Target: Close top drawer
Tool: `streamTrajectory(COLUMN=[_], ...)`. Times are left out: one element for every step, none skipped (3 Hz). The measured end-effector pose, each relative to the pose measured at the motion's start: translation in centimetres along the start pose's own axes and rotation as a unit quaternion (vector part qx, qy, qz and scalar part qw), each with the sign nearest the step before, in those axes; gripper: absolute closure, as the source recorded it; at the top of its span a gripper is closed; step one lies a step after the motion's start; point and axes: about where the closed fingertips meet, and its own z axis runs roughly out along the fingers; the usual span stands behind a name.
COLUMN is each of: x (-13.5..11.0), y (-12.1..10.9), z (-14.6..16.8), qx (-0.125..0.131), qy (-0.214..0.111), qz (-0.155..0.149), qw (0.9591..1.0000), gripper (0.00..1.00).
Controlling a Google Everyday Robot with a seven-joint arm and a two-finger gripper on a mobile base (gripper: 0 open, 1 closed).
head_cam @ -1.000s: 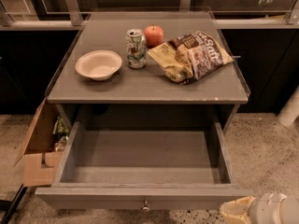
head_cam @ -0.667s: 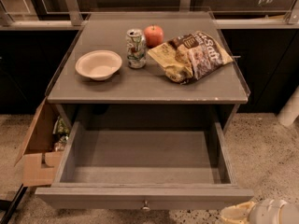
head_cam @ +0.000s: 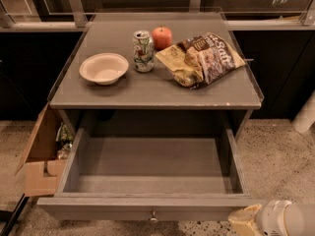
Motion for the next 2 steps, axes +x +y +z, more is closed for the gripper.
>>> streamTrajectory(x=[-0.7,-2.1], y=[-1.1,-2.0], z=[1.1,2.6], qx=[0.000,-0.007], qy=[0.000,0.005], qz=[-0.004,-0.014], qw=[1.0000,0.9999], gripper=[1.00,1.00])
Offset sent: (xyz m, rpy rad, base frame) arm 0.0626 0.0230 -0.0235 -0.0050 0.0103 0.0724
